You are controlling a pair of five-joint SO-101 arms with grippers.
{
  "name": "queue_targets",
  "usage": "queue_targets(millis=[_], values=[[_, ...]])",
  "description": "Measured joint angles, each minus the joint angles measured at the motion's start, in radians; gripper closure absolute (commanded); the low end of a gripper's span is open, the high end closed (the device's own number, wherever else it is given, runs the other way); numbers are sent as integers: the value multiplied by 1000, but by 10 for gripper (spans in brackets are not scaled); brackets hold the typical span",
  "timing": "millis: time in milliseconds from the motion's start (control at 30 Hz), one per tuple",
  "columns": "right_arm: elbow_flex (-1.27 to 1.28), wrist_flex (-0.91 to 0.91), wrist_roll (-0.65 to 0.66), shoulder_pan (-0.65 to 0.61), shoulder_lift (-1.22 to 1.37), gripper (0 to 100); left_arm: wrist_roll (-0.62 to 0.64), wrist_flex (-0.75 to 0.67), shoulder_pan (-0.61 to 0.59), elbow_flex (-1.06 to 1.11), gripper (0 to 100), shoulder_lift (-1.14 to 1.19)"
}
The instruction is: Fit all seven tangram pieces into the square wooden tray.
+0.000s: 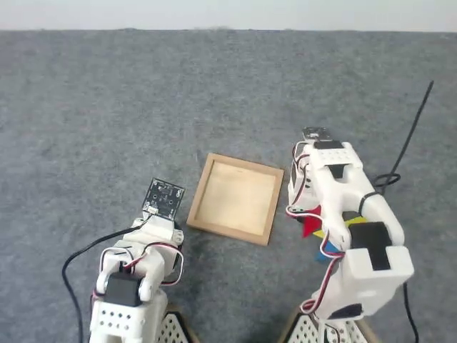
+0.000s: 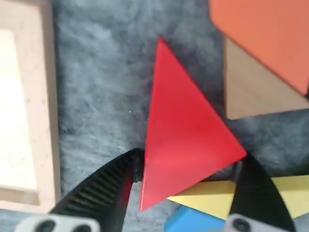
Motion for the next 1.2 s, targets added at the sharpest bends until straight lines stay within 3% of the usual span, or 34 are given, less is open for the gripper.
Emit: queue_targets(millis=[600,733,900,1200], values=[[75,-103,-9,12,-83,777,0,0,0,0,987,0],[75,-103,-9,12,-83,758,0,0,0,0,987,0],[63,-100,37,12,-86,643,0,0,0,0,987,0],[58,-106,55,20,-91,696,0,0,0,0,987,0]])
